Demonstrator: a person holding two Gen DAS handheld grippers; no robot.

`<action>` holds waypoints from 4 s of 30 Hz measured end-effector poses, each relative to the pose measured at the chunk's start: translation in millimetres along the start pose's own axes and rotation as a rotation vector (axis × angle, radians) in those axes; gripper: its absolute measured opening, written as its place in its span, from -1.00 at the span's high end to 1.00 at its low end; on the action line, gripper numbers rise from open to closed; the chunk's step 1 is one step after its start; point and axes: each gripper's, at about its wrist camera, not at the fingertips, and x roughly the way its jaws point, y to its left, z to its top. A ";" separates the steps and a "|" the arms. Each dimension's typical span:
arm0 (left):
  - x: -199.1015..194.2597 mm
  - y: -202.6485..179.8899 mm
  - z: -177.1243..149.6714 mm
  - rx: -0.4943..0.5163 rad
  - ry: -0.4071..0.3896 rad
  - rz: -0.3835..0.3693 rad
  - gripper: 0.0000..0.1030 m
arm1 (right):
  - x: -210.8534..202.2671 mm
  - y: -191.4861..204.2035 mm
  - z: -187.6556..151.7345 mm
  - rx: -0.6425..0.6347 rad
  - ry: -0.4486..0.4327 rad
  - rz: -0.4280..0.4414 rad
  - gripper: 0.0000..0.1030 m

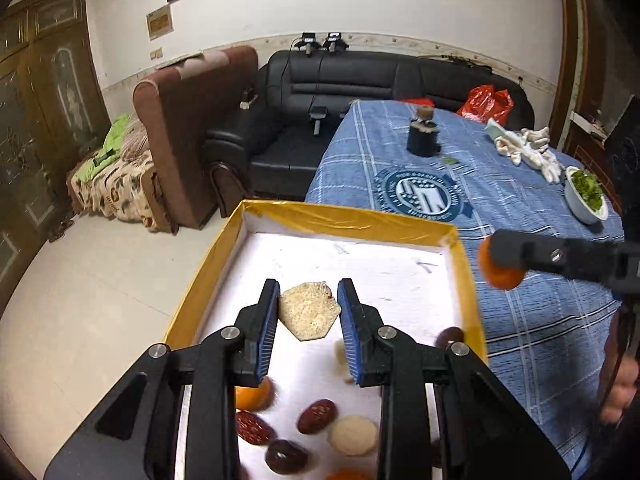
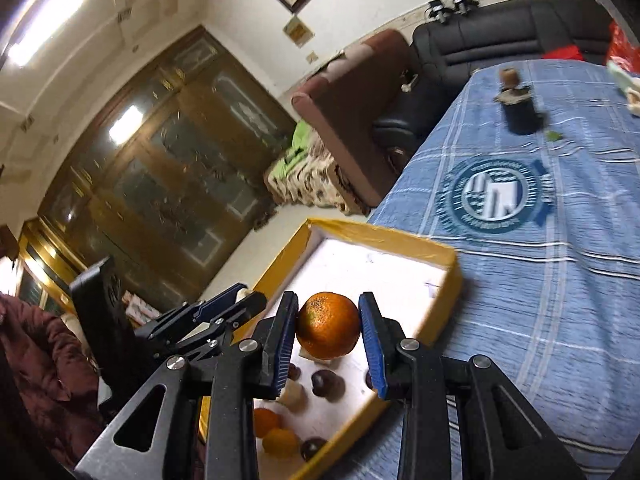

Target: Organize fruits

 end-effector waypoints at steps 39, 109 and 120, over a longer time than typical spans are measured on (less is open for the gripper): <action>61.1 10.8 -13.8 0.002 0.135 0.092 0.47 | 87.0 10.9 -11.7 -0.064 0.107 -0.264 0.39; -164.6 -17.7 -67.4 -0.048 -0.260 0.342 -1.00 | -80.7 141.8 -115.8 -0.373 -0.158 -0.228 -0.34; -167.5 -21.5 -83.1 -0.069 -0.271 0.361 -1.00 | -73.1 131.4 -134.5 -0.349 -0.142 -0.262 -0.36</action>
